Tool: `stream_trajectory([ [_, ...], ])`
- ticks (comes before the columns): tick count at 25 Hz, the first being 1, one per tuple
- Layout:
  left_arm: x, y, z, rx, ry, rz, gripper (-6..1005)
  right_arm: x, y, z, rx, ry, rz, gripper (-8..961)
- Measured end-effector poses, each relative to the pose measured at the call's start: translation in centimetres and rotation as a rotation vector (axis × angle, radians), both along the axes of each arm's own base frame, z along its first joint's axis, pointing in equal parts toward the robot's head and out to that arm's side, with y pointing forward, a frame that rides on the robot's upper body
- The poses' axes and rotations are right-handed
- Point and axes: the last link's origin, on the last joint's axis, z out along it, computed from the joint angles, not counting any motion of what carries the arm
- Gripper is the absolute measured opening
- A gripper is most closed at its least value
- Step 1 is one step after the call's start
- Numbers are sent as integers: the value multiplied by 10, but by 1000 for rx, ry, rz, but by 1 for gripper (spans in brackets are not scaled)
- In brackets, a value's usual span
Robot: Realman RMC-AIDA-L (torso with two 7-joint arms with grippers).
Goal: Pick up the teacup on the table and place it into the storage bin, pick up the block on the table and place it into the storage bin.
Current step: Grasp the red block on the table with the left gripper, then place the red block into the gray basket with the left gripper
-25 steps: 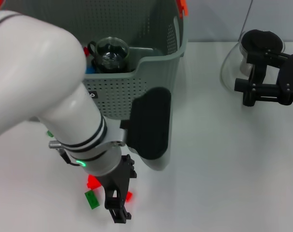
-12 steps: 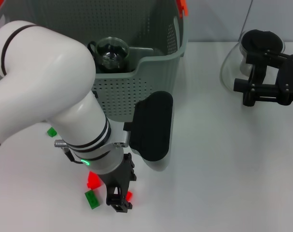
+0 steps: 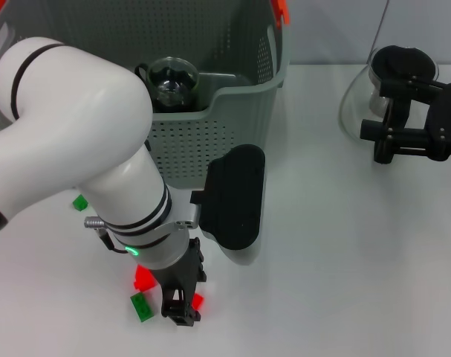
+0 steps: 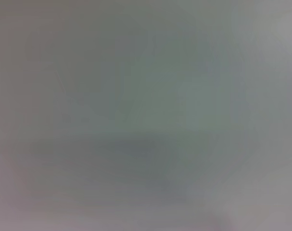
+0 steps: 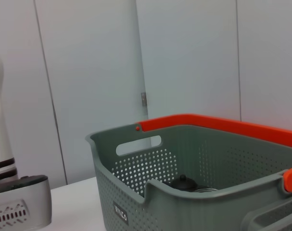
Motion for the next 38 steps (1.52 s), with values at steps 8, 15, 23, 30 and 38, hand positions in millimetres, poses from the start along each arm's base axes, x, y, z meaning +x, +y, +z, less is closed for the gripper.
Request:
stream_trajectory([
  [8, -1, 2, -2, 14, -10, -4, 522, 0, 0, 0, 1, -1, -1, 926],
  [15, -3, 1, -2, 10, -6, 4, 372, 1, 0, 0, 3, 0, -3, 927],
  [23, -4, -1, -3, 5, -2, 13, 329, 1, 0, 0, 3, 1, -4, 926],
  [30, -4, -3, -2, 19, -4, 56, 240, 3, -2, 1, 6, 7, -9, 927],
  [38, 37, 8, 68, 172, -251, 121, 185, 4, -4, 3, 5, 8, -5, 927],
])
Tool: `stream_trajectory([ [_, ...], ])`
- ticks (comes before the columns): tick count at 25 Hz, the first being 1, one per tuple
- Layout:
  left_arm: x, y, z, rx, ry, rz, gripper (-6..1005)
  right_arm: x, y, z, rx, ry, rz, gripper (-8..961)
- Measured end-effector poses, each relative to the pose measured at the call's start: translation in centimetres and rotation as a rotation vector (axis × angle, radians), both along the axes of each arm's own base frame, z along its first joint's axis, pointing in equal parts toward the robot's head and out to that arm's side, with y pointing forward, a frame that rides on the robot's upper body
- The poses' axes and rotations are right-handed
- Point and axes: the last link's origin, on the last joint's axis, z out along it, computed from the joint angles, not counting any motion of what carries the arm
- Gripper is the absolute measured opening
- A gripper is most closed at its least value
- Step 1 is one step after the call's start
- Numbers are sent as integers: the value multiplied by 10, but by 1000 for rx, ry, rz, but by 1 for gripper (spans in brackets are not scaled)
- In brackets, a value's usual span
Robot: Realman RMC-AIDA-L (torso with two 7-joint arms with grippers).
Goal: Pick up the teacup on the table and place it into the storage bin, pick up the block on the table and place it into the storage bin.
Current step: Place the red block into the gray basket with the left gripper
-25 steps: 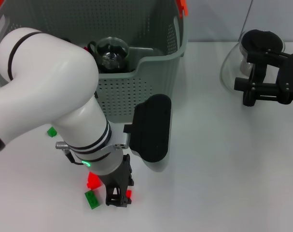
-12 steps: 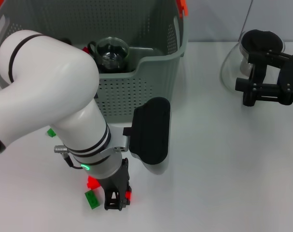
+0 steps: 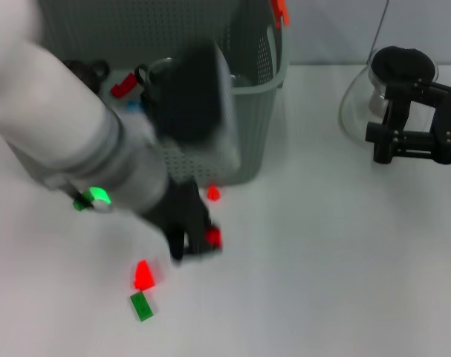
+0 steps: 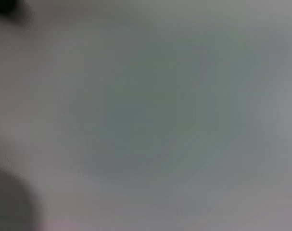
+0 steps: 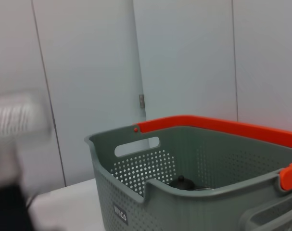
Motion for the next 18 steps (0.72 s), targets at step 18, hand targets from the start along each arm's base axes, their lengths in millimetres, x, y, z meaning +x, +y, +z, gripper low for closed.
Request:
stream_trajectory([
  [18, -28, 124, 162, 605, -199, 382, 215, 1, -5, -2, -16, -4, 16, 926],
])
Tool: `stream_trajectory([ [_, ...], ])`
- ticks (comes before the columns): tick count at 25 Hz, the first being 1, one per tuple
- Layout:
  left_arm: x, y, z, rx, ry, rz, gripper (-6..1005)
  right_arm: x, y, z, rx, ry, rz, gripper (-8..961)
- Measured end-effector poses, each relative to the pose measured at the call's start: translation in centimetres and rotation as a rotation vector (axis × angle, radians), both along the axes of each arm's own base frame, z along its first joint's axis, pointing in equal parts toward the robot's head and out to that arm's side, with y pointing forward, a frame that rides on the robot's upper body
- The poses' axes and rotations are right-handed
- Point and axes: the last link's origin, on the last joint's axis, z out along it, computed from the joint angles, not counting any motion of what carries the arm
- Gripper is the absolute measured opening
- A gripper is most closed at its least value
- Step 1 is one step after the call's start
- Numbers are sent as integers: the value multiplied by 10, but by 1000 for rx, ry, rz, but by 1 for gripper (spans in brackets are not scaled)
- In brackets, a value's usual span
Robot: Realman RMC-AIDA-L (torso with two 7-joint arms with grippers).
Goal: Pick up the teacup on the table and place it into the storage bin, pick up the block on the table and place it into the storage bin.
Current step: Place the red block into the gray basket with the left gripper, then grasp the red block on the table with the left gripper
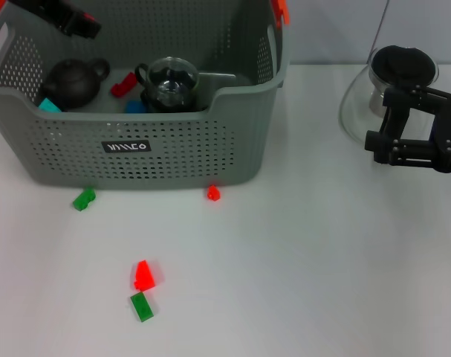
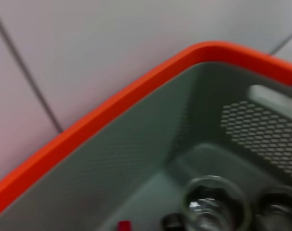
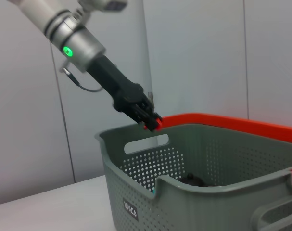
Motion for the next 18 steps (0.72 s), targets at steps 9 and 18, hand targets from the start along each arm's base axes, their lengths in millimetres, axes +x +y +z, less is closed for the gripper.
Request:
stream_trajectory([
  [9, 5, -1, -8, -2, 30, 6, 355, 0, -1, 2, -6, 2, 5, 926],
  [18, 44, -103, -34, -292, 57, -249, 730, 2, -1, 3, 2, 3, -6, 927],
])
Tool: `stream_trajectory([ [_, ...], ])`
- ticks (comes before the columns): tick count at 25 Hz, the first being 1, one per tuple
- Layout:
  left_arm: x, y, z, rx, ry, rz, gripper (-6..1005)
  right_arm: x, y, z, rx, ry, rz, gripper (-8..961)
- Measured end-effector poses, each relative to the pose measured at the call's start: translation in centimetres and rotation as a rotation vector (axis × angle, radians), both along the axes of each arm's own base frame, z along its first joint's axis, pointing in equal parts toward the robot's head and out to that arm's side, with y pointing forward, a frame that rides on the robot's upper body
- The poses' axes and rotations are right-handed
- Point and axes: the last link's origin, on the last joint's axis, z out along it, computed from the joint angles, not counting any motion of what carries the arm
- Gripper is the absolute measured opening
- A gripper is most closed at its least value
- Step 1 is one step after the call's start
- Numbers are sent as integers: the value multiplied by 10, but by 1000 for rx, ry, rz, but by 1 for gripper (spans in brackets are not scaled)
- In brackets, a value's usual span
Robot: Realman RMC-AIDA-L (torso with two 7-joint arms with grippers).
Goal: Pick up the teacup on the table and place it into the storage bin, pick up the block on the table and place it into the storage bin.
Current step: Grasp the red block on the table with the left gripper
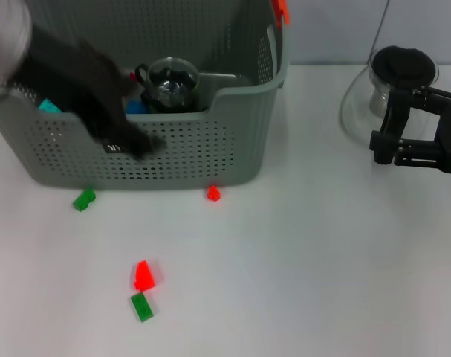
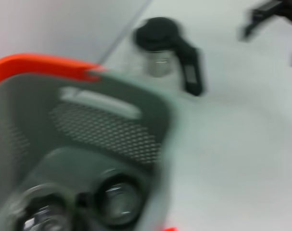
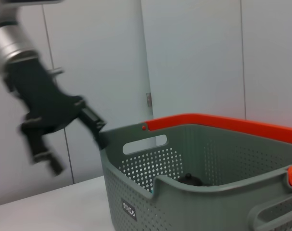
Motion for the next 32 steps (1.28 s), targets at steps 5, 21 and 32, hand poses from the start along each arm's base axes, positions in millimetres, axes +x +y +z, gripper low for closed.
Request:
stream_trajectory([
  [5, 7, -49, -39, -155, 27, -151, 888, 0, 1, 2, 3, 4, -6, 927],
  [21, -68, -16, -139, -269, 263, 41, 919, 1, 1, -3, 13, 7, -19, 926],
  [32, -97, -6, -153, -242, 331, 61, 918, 4, 1, -3, 15, 8, -35, 926],
])
